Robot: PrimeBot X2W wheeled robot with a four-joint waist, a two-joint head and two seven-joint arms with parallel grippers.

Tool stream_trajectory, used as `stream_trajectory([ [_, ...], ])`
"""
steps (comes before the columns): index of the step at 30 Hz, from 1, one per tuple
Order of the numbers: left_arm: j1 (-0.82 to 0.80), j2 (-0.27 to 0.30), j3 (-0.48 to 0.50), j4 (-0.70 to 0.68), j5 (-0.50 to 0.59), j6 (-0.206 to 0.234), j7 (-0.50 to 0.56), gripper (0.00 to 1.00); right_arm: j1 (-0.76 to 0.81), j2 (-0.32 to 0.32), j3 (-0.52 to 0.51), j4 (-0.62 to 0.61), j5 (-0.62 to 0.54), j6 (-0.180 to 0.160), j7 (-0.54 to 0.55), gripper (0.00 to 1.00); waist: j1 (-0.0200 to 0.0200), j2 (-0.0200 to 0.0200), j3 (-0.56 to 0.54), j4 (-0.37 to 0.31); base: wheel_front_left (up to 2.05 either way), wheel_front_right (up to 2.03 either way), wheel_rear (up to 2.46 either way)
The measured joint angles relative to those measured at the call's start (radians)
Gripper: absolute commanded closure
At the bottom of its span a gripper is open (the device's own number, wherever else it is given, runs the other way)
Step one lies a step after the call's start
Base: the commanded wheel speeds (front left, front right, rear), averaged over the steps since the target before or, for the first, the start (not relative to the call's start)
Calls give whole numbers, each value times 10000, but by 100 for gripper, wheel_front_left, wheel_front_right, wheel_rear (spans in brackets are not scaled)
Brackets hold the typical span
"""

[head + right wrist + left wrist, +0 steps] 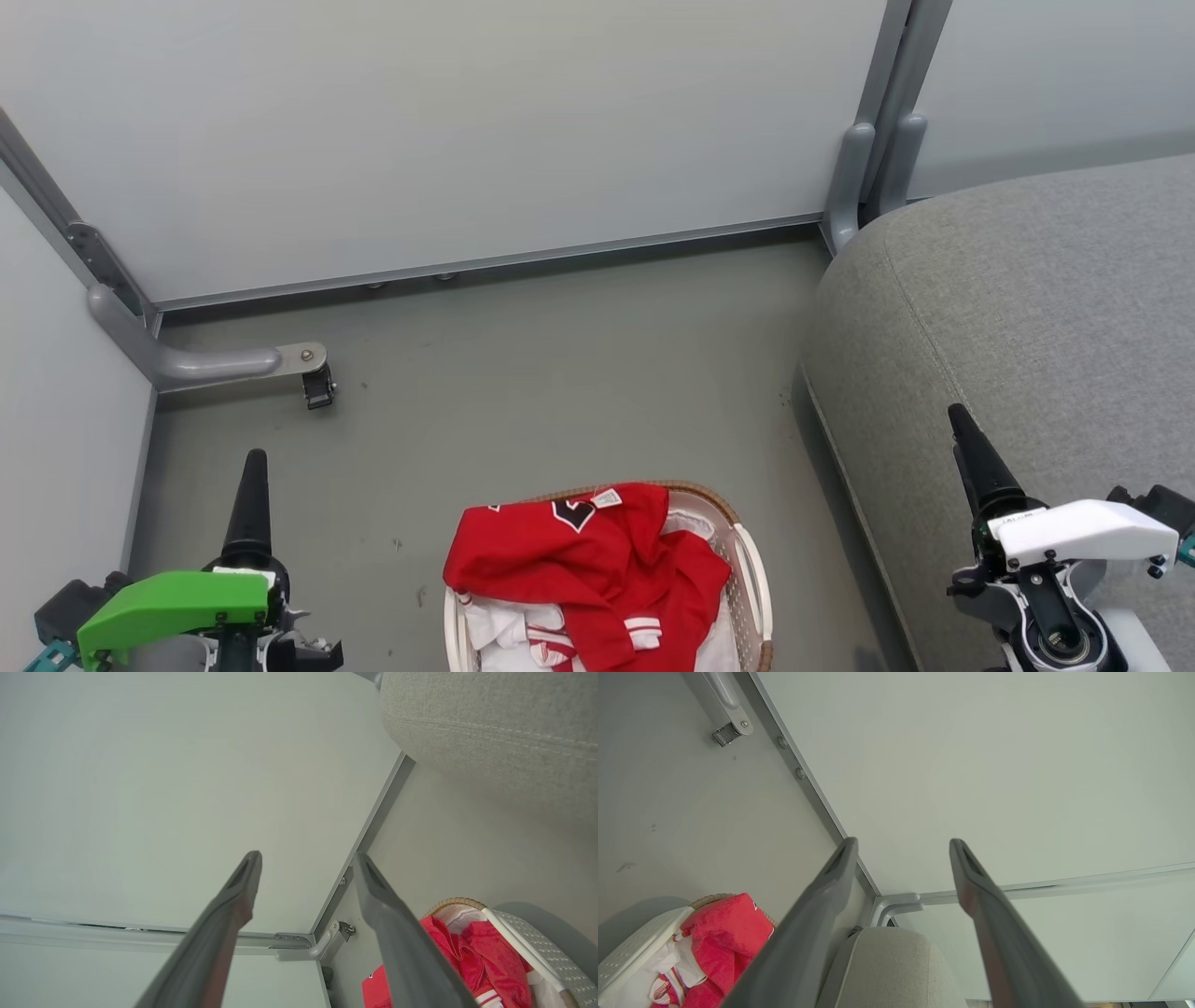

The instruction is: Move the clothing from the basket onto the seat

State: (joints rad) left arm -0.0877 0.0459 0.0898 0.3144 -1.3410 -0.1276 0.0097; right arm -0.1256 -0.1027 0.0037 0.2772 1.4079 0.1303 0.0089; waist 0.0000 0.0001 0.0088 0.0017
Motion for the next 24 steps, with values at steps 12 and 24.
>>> stream_trajectory([
  [12, -11, 48, -328, -6, 2604, 0, -466, 0, -268, -199, 533, 2, -1908, 0, -451, 0, 1, 0, 26, 7, 0, 0, 0],
  [24, -7, 142, -610, 84, 4888, 0, -840, 0, -348, -232, 895, 104, -3883, 0, -863, 0, 1, 0, 49, 33, 0, 0, 0],
])
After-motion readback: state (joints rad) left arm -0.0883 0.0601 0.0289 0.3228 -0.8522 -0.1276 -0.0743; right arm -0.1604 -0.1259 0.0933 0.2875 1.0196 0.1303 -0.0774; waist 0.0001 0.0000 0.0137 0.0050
